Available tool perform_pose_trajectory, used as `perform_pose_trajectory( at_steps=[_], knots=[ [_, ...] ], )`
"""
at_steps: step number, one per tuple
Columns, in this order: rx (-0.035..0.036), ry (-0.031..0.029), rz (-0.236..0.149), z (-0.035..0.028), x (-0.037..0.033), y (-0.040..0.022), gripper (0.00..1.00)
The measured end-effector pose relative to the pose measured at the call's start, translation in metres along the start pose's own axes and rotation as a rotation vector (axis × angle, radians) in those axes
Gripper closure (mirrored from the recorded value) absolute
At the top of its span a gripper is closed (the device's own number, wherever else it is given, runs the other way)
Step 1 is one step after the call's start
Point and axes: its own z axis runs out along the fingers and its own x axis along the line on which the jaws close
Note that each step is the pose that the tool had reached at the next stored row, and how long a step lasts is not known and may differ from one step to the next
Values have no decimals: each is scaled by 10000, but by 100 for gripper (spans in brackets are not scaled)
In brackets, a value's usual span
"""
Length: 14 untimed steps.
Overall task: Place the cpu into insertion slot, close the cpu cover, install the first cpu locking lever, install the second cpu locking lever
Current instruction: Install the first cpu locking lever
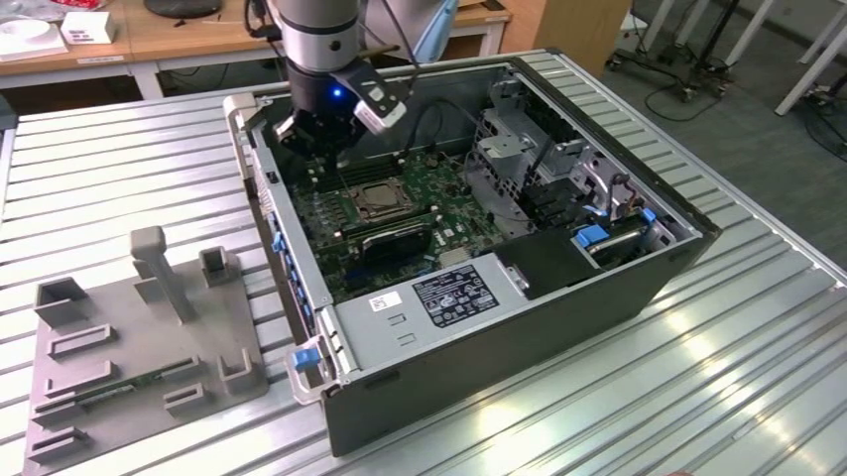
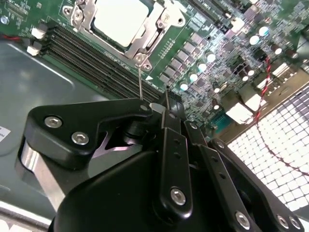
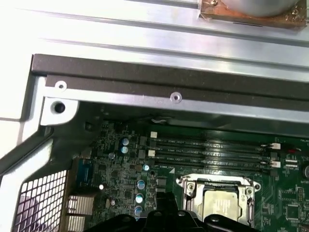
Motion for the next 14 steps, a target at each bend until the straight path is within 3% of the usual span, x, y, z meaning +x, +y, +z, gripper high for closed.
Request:
perform_pose_trajectory(
  at_steps=[5,14],
  knots=[
    [-25,-3,0,22,-5,67,89],
    [-84,-7,3,61,-6,130,89]
  ],
)
